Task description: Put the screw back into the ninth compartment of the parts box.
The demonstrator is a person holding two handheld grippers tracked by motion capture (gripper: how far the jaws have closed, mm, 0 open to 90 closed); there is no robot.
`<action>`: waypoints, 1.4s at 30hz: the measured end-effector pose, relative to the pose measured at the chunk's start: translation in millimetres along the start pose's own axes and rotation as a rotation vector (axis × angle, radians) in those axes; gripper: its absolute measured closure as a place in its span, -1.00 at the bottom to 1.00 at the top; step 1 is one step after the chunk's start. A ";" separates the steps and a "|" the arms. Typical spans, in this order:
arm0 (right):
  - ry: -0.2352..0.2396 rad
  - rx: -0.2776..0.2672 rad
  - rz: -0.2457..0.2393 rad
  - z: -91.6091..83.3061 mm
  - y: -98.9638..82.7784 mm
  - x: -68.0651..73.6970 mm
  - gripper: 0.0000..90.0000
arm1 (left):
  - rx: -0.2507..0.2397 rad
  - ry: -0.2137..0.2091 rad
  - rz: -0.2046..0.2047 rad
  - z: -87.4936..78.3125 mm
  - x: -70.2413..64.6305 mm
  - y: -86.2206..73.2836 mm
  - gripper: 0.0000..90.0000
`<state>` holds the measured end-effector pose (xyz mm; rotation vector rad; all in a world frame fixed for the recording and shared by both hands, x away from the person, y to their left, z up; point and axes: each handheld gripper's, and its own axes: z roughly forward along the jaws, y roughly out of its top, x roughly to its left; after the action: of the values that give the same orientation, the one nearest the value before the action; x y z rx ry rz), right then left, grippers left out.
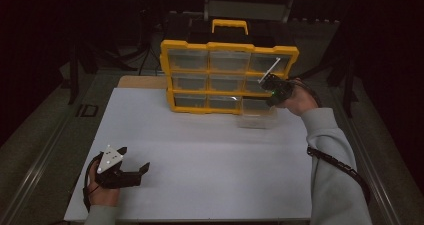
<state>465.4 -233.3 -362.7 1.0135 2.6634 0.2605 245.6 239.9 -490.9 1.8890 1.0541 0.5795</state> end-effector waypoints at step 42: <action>0.062 -0.299 0.064 -12.2 -11.4 20.4 -0.56 | 0.001 0.002 -0.002 0.3 0.0 -0.1 -0.89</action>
<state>439.8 -228.8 -358.1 1.0076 2.5450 0.6900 245.7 239.8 -491.1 1.8888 1.0573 0.5799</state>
